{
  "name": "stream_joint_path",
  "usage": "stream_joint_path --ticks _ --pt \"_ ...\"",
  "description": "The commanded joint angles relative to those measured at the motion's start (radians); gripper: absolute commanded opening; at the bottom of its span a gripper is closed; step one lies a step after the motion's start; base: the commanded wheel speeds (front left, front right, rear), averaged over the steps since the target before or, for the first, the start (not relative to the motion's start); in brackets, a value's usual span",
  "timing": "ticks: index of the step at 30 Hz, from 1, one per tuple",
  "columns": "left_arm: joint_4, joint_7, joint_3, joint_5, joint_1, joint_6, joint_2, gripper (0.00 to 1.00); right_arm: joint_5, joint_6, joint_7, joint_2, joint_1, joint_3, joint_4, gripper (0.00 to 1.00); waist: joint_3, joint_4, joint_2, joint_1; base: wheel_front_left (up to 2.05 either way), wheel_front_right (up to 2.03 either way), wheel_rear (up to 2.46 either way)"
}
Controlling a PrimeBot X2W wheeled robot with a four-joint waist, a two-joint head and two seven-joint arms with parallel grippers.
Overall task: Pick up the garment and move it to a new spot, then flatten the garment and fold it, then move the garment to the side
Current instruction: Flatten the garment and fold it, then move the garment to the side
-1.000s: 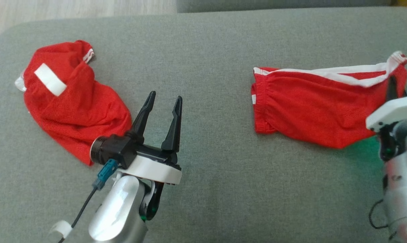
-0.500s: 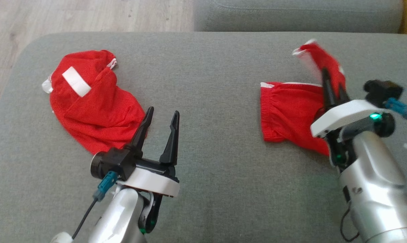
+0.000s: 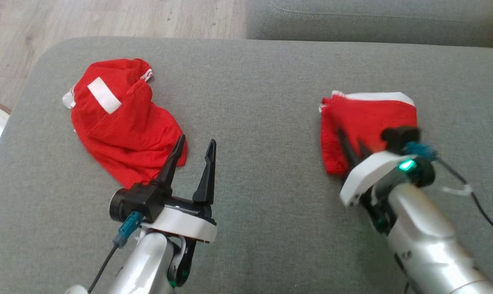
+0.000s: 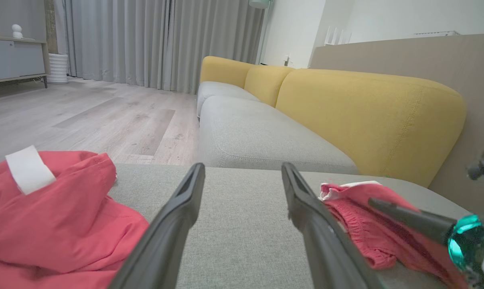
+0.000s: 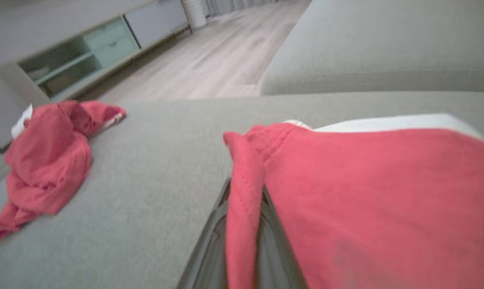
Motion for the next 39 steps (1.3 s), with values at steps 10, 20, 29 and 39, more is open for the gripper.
stream_joint_path --ticks 10,20,29,39 --pt "-0.029 -0.005 0.053 -0.002 -0.016 0.012 0.013 1.0 0.042 -0.001 0.012 0.003 -0.024 0.219 0.035 1.0 -0.022 -0.039 -0.0001 -0.0001 0.0 0.0 0.0" --pt "-0.056 -0.005 0.099 -0.001 -0.017 0.019 0.023 1.0 0.018 -0.001 -0.106 -0.1 -0.056 0.083 -0.007 1.0 -0.045 -0.118 -0.0001 -0.0001 0.0 0.0 0.0" --pt "-0.087 -0.005 0.135 0.012 -0.004 0.006 0.02 1.0 -0.229 -0.001 -0.118 -0.077 0.067 -0.248 -0.176 1.0 -0.048 -0.177 -0.0001 -0.0001 0.0 0.0 0.0" --pt "-0.099 -0.005 0.164 0.04 0.06 -0.01 0.012 1.0 -0.406 -0.001 -0.118 0.071 0.306 -0.445 -0.419 1.0 -0.046 -0.203 -0.0001 -0.0001 0.0 0.0 0.0"
